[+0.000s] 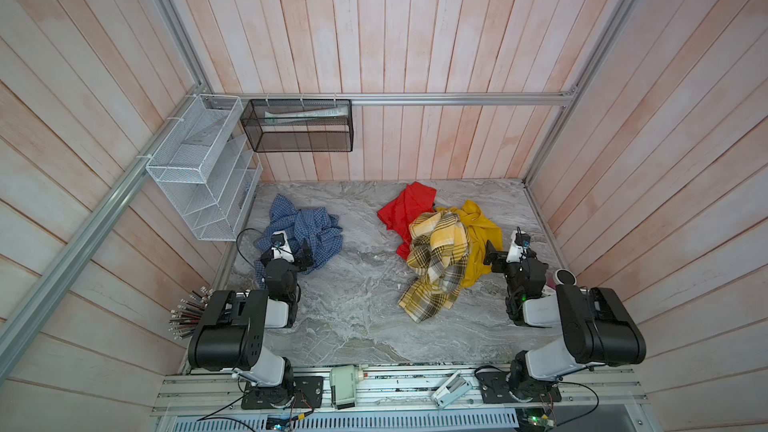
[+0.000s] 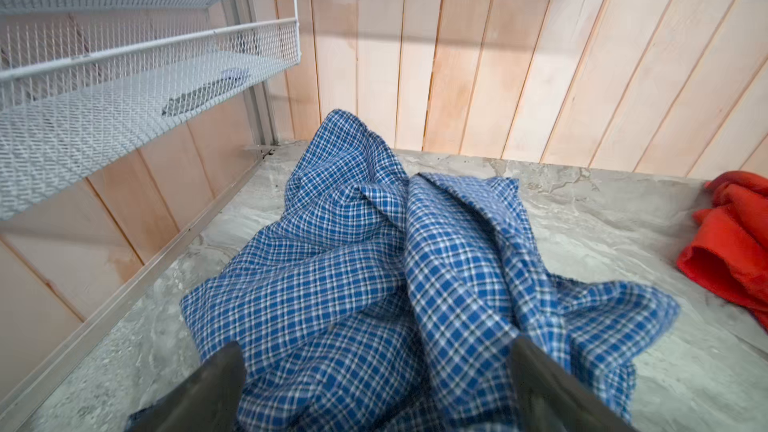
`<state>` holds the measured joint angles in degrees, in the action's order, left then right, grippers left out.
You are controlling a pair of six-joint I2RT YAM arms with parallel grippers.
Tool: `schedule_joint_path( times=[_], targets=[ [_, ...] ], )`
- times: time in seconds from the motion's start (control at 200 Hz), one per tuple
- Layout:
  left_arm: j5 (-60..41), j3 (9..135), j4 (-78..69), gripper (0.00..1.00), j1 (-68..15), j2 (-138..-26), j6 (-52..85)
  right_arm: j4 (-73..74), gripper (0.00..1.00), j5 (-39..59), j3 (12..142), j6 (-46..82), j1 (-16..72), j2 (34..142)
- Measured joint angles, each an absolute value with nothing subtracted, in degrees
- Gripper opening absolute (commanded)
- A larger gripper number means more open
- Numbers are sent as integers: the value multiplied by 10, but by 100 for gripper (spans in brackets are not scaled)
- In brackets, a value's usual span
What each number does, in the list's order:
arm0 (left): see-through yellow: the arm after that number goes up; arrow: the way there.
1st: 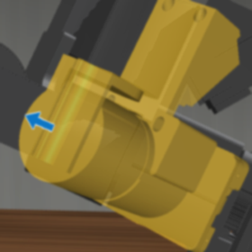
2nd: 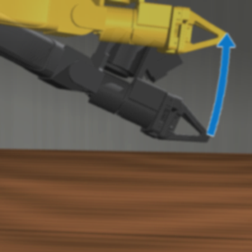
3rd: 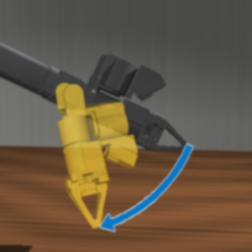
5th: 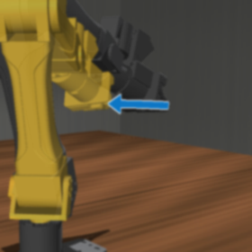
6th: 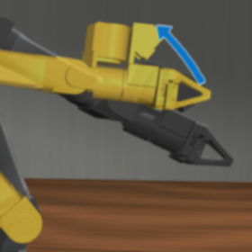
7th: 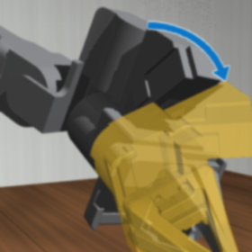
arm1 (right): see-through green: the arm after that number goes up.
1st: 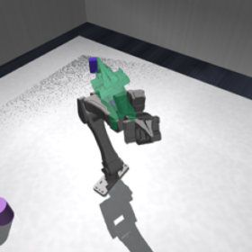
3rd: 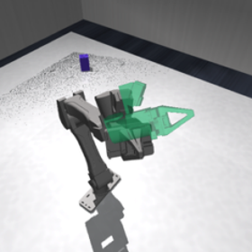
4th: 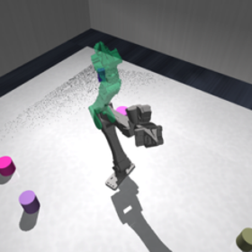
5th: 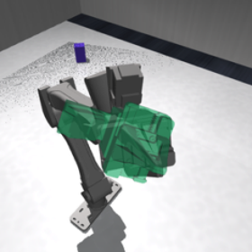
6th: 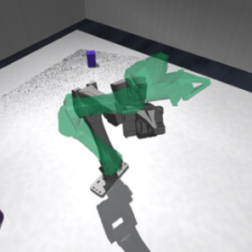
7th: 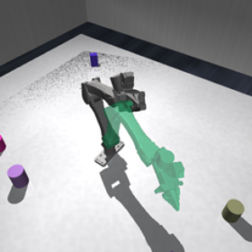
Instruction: Pick out a specific cloth from the pile
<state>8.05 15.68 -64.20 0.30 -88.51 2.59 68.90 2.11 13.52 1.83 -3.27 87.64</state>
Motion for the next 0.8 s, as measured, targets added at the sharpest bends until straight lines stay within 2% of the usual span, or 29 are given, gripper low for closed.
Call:
schedule_joint_path(
  times=[0.33,0.8],
  targets=[
    [34,157,-638,100,0,-885,11,689,98,25,135,17,-33,876],
    [29,157,-638,100,0,-885,10,689,98,25,135,17,-33,876]
  ],
)
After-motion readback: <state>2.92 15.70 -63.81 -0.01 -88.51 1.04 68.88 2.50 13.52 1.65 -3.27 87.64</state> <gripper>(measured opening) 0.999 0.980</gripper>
